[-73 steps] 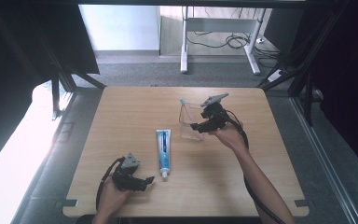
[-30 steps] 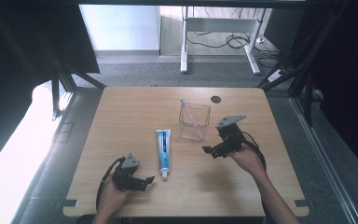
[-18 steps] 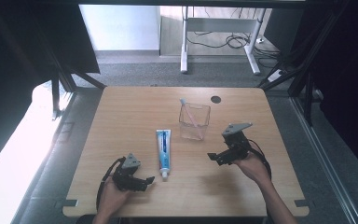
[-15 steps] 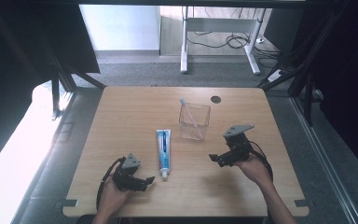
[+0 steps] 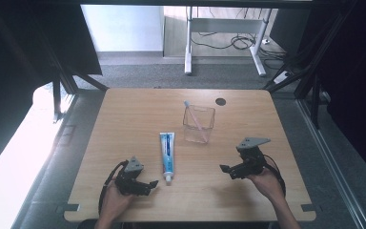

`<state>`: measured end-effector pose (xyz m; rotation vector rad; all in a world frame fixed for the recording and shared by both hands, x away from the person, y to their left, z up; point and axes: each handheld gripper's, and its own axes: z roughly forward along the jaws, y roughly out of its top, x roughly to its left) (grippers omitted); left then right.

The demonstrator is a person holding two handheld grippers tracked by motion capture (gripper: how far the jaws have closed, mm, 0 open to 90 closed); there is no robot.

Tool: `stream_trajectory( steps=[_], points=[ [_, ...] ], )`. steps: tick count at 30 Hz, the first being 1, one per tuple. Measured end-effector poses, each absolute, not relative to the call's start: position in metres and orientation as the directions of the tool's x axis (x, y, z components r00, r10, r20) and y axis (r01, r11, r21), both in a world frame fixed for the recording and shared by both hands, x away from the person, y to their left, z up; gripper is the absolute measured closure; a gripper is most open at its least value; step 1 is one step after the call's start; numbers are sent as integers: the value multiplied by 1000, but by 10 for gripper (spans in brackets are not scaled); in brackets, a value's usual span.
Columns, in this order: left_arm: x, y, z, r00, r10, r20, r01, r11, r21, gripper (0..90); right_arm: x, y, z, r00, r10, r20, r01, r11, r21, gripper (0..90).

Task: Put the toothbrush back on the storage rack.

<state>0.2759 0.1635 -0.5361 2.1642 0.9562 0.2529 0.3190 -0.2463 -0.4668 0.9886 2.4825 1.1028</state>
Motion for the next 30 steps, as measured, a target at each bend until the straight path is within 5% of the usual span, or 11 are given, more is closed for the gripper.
stream_trajectory(
  steps=[30],
  points=[
    [277,171,-534,695,713,-90,558,-456,694,135,285,-281,-517,-674,737,47,522,430,737,12]
  ],
)
